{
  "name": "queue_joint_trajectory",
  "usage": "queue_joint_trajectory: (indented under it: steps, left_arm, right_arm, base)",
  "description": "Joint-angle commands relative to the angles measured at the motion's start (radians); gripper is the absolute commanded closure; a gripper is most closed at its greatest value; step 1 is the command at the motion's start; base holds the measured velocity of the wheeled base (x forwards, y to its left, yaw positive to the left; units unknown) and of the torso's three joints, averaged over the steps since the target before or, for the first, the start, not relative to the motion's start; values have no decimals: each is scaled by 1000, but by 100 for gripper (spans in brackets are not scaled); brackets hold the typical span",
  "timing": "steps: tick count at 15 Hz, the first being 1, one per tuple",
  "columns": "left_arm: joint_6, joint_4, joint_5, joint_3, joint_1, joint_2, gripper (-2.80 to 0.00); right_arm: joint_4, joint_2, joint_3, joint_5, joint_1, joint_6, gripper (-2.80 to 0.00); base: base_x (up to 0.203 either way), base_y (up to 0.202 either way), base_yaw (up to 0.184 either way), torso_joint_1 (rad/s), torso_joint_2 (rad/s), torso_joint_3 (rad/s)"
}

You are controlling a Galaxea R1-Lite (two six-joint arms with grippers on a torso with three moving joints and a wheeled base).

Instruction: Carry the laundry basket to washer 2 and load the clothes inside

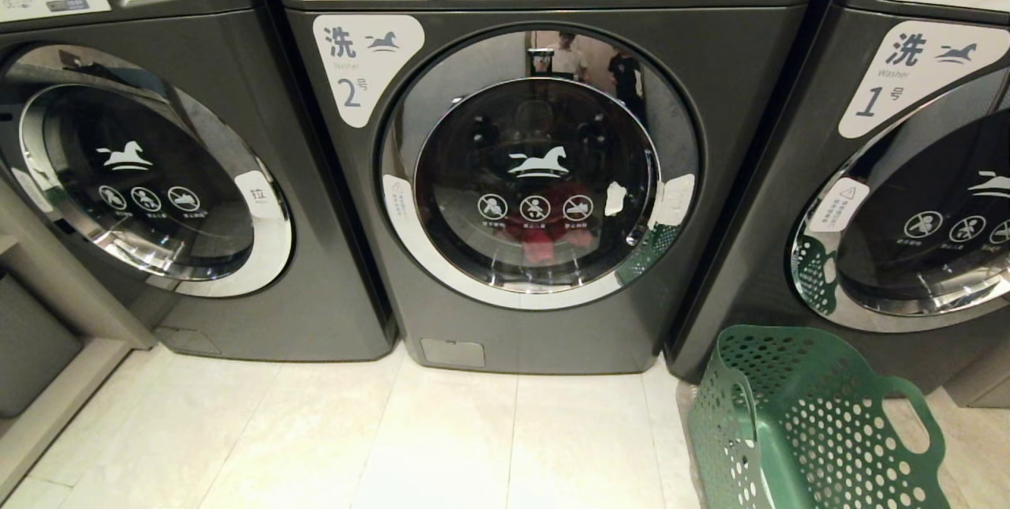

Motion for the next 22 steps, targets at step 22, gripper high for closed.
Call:
queue_joint_trajectory:
  steps: [22]
  left_arm:
    - [37, 3, -6, -1, 0, 0, 0]
  right_arm:
    - [0, 0, 1, 0, 0, 0, 0]
  base:
    - [0, 0, 0, 0, 0, 0]
